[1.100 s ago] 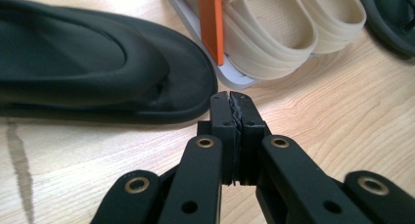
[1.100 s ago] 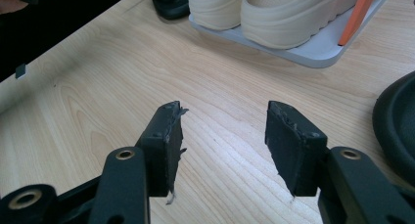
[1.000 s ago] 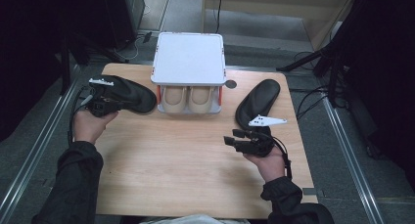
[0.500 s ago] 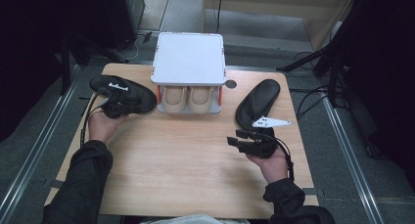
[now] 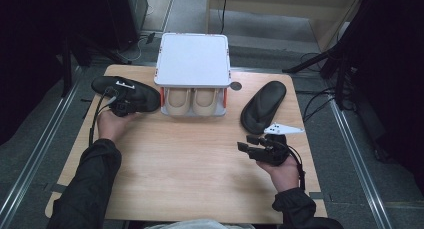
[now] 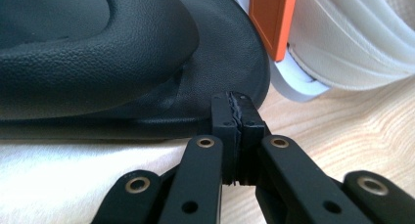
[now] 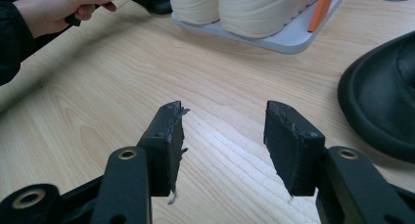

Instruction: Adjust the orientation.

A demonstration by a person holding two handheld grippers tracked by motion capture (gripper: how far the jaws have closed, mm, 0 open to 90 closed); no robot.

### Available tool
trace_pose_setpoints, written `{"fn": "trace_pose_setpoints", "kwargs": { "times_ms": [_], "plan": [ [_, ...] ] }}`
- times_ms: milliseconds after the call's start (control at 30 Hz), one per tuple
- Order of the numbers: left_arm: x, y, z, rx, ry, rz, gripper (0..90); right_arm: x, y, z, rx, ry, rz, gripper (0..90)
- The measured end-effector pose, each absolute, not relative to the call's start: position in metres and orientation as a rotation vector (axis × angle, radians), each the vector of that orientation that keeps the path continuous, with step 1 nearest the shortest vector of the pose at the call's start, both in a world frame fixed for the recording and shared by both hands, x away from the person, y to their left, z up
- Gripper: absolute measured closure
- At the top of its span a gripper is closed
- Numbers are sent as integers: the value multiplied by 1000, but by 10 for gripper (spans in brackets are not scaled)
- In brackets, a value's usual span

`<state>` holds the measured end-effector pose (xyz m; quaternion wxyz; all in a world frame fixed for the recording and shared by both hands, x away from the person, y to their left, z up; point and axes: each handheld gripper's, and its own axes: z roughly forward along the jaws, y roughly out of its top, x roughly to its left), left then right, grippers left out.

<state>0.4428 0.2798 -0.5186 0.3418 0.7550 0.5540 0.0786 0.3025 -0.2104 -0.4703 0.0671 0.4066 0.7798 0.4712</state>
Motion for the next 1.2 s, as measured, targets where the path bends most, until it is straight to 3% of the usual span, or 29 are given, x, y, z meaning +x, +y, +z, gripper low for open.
{"fn": "trace_pose_setpoints", "kwargs": {
  "times_ms": [367,600,633,900,1200],
  "plan": [
    [441,294,-503,1971,1429,180,900,300,-215,-471,1242,2332,1423,506],
    [441,316,-479,1849,1423,211,900,300,-215,-471,1248,2332,1425,506],
    [444,319,-475,1906,1429,220,900,301,-215,-472,1251,2331,1423,506],
    [465,343,-456,1904,1462,278,900,302,-213,-473,1254,2344,1413,506],
    [484,367,-484,1850,1578,272,900,302,-211,-474,1249,2362,1410,507]
  ]
}}
